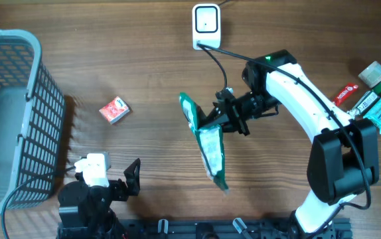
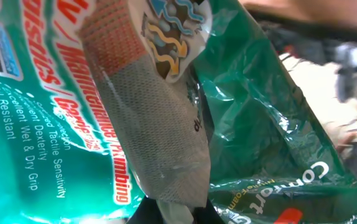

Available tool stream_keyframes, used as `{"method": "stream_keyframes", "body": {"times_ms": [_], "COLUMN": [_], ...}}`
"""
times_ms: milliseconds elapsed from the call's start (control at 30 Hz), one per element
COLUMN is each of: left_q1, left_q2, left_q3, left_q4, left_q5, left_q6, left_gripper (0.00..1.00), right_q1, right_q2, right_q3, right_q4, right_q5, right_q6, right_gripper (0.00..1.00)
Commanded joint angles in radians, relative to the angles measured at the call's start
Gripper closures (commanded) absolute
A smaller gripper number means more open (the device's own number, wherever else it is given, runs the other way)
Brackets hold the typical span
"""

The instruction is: Scan the item barcode

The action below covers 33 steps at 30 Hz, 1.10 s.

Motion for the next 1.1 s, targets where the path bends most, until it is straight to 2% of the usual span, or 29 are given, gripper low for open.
{"method": "stream_keyframes", "body": {"times_ms": [0, 133, 333, 467, 533, 667, 833, 1067], "left_q1": [0.004, 0.004, 0.004, 0.004, 0.004, 0.004, 0.004, 0.004], "left_q2": [-0.007, -0.007, -0.007, -0.007, -0.007, -0.007, -0.007, -0.007], "left_q3": [-0.003, -0.003, -0.003, -0.003, -0.003, -0.003, -0.003, -0.003], "left_q4": [0.005, 0.005, 0.005, 0.005, 0.005, 0.005, 0.005, 0.005], "left_q5": [0.008, 0.008, 0.008, 0.008, 0.008, 0.008, 0.008, 0.008], "left_q6": [0.005, 0.005, 0.005, 0.005, 0.005, 0.005, 0.005, 0.005], "left_gripper": [0.0, 0.0, 0.0, 0.0, 0.0, 0.0, 0.0, 0.0], "right_q1": [0.001, 0.001, 0.001, -0.002, -0.005, -0.005, -0.031, -0.305], "right_q2": [-0.003, -0.003, -0.003, -0.004, -0.009, -0.056, -0.223, -0.418], "right_q3": [0.006, 0.006, 0.006, 0.006, 0.006, 0.006, 0.006, 0.006], "right_q4": [-0.003, -0.001, -0.003, -0.003, -0.003, -0.002, -0.002, 0.0], "right_q5": [-0.134, -0.102, -0.066, -0.07, -0.066, -0.08, -0.187, -0.114], "right_q6": [0.016, -0.055, -0.055, -0.296, -0.363, -0.285, -0.285, -0.26], "right_gripper": [0.96, 0.96, 0.96, 0.96, 0.96, 0.96, 0.96, 0.96]}}
